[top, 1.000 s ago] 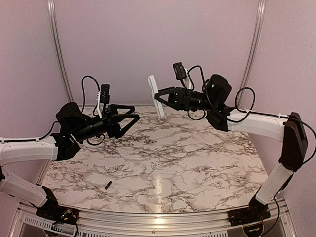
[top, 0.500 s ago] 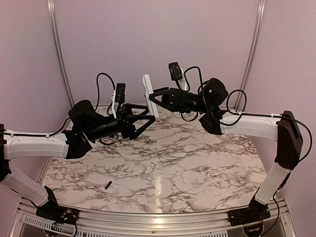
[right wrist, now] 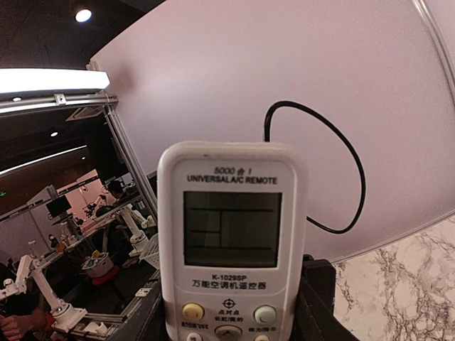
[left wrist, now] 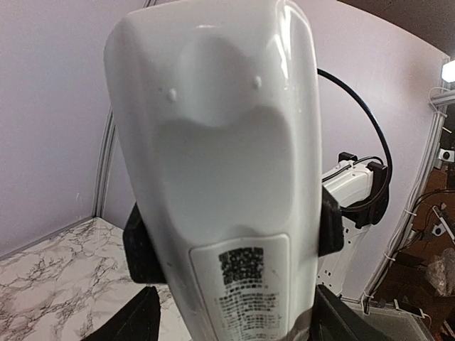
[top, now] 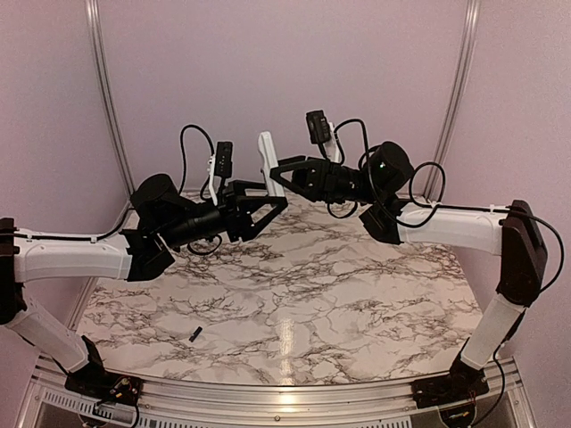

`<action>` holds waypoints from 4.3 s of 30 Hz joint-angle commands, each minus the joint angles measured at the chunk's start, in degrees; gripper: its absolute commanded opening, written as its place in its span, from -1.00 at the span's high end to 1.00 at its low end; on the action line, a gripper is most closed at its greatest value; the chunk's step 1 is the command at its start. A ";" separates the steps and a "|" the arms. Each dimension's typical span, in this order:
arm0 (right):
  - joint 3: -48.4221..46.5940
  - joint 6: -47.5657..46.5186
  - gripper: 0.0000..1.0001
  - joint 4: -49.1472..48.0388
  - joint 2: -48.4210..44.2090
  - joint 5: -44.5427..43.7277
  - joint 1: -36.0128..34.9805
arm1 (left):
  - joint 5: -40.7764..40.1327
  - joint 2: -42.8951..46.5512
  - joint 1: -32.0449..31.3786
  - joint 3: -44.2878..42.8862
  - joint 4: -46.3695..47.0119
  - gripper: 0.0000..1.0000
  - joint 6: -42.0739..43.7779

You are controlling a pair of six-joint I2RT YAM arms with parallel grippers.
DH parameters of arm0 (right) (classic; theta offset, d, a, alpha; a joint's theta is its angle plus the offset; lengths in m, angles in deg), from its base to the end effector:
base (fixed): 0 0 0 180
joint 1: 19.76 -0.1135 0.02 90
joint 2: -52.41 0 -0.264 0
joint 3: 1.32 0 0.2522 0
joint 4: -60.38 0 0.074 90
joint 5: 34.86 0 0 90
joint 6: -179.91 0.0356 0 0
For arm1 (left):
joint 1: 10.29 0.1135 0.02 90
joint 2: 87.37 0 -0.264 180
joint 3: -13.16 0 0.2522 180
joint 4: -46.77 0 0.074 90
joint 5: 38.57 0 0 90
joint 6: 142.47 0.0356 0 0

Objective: Load the batteries into the remote control
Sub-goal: Pass from the right arm to the left, then pass from the left arm to the right, then remove the battery cover from the remote control.

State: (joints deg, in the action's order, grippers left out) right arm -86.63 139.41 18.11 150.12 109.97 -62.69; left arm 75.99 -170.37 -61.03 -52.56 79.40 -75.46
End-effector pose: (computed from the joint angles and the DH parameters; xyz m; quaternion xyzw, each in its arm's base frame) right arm 0.2611 0.2826 0.3680 -0.3723 0.4668 0.7143 0.3651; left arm 0.1982 -0.2658 0.3288 0.3063 0.5346 -0.5693 0.5443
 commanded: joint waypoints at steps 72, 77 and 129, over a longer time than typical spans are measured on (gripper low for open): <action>-7.01 -25.00 0.89 56.94 -4.51 -20.16 5.50 | -26.79 -1.61 -3.05 -12.00 -41.21 -0.40 15.42; -4.44 -25.56 0.97 56.56 -5.23 -13.31 7.38 | -24.82 5.96 -2.65 -5.38 -39.97 -0.82 18.67; 4.49 -17.48 1.00 55.64 1.71 3.65 0.87 | -43.23 -1.49 -21.37 1.18 -44.37 0.00 63.20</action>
State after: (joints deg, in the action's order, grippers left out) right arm -82.30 120.15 76.21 151.95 110.58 -61.12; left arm 34.40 -170.00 -82.21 -49.68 37.50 -13.38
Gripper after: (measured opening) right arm 0.191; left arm 0.498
